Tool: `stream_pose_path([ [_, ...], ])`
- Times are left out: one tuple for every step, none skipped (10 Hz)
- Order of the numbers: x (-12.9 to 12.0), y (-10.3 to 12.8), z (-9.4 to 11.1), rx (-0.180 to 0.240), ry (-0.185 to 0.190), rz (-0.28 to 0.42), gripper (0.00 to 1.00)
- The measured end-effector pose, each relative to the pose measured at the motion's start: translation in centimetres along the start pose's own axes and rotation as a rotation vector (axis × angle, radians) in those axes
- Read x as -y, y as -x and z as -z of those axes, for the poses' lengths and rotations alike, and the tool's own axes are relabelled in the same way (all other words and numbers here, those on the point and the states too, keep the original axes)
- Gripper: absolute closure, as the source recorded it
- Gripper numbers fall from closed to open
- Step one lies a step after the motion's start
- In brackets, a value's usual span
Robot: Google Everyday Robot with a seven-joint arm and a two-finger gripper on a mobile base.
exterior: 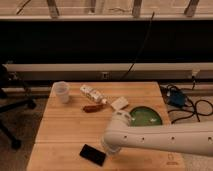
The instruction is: Push the eraser across the table
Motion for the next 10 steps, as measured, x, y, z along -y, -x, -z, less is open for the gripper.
stream_pose_path([
  [-0.7, 0.2, -0.2, 0.003, 0.007, 0.002, 1.00],
  [-1.1, 0.3, -0.3, 0.005, 0.011, 0.003, 1.00],
  [-1.6, 0.5, -0.6, 0.011, 0.016, 0.007, 1.00],
  [-1.8, 0.7, -0.9, 0.019, 0.020, 0.011, 1.00],
  [-2.2, 0.8, -1.2, 0.026, 0.023, 0.011, 1.00],
  [-2.3, 0.8, -1.4, 0.030, 0.026, 0.012, 1.00],
  [-2.6, 1.0, -1.9, 0.038, 0.033, 0.017, 1.00],
  [-2.7, 1.1, -2.2, 0.043, 0.039, 0.022, 1.00],
  [-2.8, 1.2, -2.5, 0.049, 0.043, 0.027, 1.00],
  [-2.8, 1.4, -2.7, 0.054, 0.048, 0.035, 1.00],
])
